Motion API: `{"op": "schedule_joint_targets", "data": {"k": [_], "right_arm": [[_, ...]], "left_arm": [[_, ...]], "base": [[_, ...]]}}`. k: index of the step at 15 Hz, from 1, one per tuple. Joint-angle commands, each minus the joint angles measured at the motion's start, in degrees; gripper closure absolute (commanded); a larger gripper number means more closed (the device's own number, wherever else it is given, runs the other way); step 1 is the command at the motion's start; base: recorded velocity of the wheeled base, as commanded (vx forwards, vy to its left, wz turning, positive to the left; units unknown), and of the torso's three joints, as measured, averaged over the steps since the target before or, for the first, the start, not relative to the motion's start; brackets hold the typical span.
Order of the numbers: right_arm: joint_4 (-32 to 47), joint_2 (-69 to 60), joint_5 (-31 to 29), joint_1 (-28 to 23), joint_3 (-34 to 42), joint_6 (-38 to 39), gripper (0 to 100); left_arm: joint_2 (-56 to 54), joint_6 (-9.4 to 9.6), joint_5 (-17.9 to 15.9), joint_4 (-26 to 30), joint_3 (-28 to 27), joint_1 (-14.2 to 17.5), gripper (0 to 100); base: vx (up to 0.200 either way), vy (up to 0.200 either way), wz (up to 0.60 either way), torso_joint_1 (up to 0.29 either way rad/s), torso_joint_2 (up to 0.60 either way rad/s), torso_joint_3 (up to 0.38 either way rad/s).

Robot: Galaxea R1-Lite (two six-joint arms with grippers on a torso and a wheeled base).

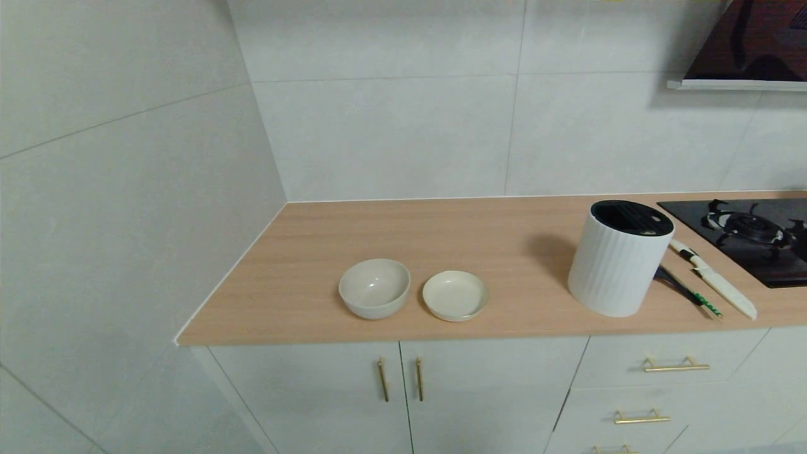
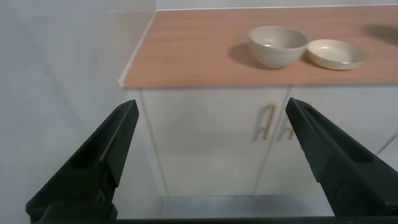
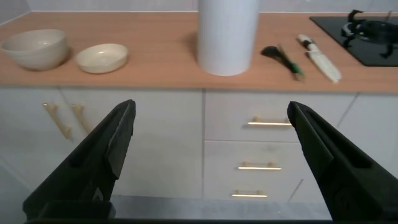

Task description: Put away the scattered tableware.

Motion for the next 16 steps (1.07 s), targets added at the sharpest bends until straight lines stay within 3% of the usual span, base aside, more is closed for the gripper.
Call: {"op": "schedule_joint_targets", "data": {"k": [1,4,16], "right_arm": [[0.0,0.1,0.0,0.0,0.0,0.0,0],[0.0,0.1,0.0,0.0,0.0,0.0,0],[0.0,0.1,0.0,0.0,0.0,0.0,0]], "left_arm": [[0.1,0.06,0.0,0.0,0.0,0.0,0],[0.1,0.06,0.0,0.0,0.0,0.0,0],[0.0,0.33,0.0,0.0,0.0,0.0,0]], "base": [[0.0,0.2,0.0,-0.007,-0.01,0.017],[0.0,0.2,0.0,0.002,0.0,0.004],[0.0,0.0,0.0,0.0,0.0,0.0]]}}
